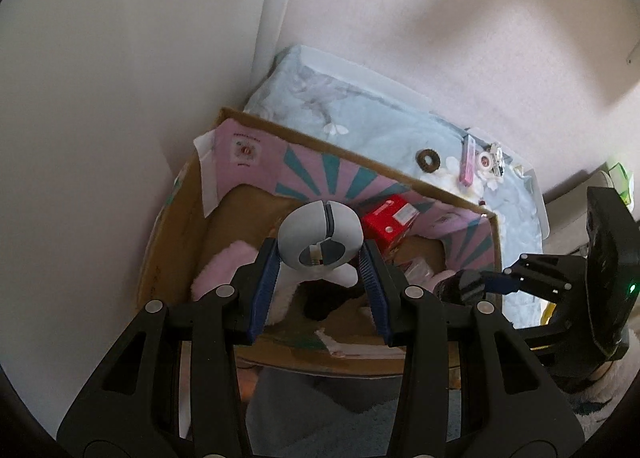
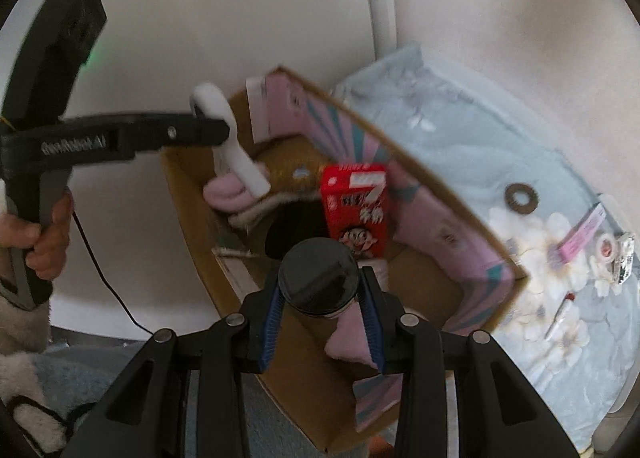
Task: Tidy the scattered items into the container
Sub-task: 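Carry white clip and black jar into the cardboard box and open both tools, then move both open tools back over the tray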
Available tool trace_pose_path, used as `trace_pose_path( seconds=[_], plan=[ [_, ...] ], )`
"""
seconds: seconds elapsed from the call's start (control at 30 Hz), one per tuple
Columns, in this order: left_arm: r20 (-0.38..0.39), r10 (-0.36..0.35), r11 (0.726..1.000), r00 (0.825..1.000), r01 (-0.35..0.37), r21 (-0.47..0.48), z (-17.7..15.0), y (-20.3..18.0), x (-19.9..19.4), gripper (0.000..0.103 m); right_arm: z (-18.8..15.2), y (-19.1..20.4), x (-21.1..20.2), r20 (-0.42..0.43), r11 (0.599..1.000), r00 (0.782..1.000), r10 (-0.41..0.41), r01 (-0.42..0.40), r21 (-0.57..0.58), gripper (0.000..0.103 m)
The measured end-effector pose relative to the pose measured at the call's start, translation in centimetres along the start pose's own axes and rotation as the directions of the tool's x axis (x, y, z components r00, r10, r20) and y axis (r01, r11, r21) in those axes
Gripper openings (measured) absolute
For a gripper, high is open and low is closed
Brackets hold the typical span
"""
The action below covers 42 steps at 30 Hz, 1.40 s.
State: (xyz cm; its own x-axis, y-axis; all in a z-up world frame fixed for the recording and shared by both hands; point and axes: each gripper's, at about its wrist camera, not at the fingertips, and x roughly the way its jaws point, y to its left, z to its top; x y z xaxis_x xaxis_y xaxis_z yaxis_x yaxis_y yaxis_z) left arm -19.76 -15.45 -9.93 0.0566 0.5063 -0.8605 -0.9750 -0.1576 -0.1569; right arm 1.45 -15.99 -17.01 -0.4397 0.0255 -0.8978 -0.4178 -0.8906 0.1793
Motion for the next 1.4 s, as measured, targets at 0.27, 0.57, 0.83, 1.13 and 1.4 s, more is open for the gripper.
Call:
trace_pose_path(
  seconds=[0.27, 0.57, 0.83, 1.13, 1.4],
  plan=[
    [-0.018, -0.030, 0.999, 0.999, 0.031, 0.037, 0.1, -0.3, 0.5, 0.039, -0.6, 0.8, 1.1, -0.059, 1.000, 0.998, -0.026, 0.026, -0.003, 0.034],
    [-0.071, -0.024, 0.993, 0.997, 0.032, 0.109, -0.1, -1.3, 1.7, 0.039, -1.2, 0.7, 1.9, -0.081, 0.998, 0.995, -0.056, 0.058, 0.021, 0.034],
    [-0.068, -0.040, 0.999, 0.997, 0.041, 0.022, 0.9, 0.0, 0.4, 0.085, -1.4, 0.7, 1.4, -0.028, 0.997, 0.999, -0.038, 0.039, 0.063, 0.063],
    [-0.026, -0.073, 0.996, 0.997, 0.075, 0.054, 3.3, -2.0, -0.7, 0.086, -2.8, -1.0, -2.1, 0.078, 0.979, 0.991, -0.106, 0.091, 0.181, 0.064],
    [0.039, -0.154, 0.964, 0.987, 0.142, 0.226, 6.6, -9.0, -2.0, 0.086, -5.5, -4.9, -8.4, 0.209, 0.926, 0.950, -0.230, 0.148, 0.346, 0.064]
  ],
)
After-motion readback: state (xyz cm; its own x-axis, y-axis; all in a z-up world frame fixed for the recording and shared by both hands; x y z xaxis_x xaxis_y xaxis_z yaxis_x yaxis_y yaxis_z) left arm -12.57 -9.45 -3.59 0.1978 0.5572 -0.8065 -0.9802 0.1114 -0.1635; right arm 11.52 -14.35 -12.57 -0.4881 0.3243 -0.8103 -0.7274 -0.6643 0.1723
